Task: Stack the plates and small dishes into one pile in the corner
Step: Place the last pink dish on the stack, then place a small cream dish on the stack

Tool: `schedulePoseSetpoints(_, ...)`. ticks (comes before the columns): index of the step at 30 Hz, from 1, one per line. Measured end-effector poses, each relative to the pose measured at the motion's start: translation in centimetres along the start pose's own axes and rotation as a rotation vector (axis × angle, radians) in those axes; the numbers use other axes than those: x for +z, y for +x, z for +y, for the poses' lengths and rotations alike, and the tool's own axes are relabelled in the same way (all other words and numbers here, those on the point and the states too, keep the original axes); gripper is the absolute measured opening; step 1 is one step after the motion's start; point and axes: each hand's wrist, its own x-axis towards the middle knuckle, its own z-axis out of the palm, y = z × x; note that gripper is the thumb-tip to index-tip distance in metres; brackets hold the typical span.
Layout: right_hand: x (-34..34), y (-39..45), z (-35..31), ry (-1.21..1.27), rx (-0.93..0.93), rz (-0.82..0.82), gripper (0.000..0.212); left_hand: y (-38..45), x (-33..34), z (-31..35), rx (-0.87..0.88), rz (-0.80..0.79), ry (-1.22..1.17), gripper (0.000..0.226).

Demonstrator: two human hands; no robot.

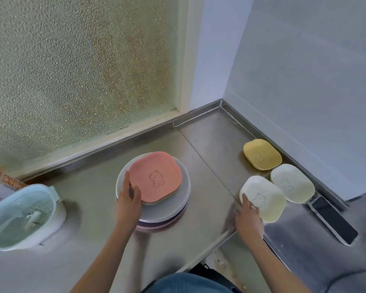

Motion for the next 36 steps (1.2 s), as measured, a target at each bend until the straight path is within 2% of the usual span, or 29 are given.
schedulePoseSetpoints(7,0.2,0.9,0.4,-0.100,0.076,-0.001,0.038,-0.2,0.4,0.1,-0.003,0.015,0.019,0.052)
schedulePoseSetpoints(9,0.2,1.0,0.3,-0.085,0.019,0.028,0.035,0.0,0.4,0.0,-0.015,0.009,0.026,0.051)
schedulePoseSetpoints(13,-0.8,0.7,-3.0,0.143,-0.280,0.222,0.027,-0.1,0.3,0.1,-0.016,0.024,0.014,0.051)
schedulePoseSetpoints(16,-2.4,-0.1,-7.7,0.314,-0.699,0.363,0.022,0.0,0.4,0.3,-0.045,0.023,-0.017,0.049)
schedulePoseSetpoints(18,-3.4,-0.6,-10.9,0.366,-0.951,0.419,0.019,0.2,0.4,0.5,-0.092,0.044,-0.124,0.045)
schedulePoseSetpoints(21,-4.0,-0.6,-14.1,0.316,-1.152,0.332,0.029,0.4,0.2,0.9,-0.176,0.099,-0.362,0.035)
schedulePoseSetpoints(26,-3.4,0.8,-15.0,0.120,-1.192,0.118,0.037,0.3,-0.5,1.0,-0.298,0.148,-0.496,0.031)
schedulePoseSetpoints(31,-4.0,1.4,-14.7,0.037,-1.149,0.115,0.027,0.4,-0.2,0.9,-0.274,0.169,-0.469,0.029)
schedulePoseSetpoints(34,-4.2,1.7,-14.8,0.041,-1.135,0.018,0.024,0.2,0.6,1.1,-0.191,0.135,-0.364,0.046)
schedulePoseSetpoints(36,-4.0,1.9,-15.0,0.040,-1.122,-0.045,0.023,0.2,1.1,1.1,-0.180,0.138,-0.296,0.043)
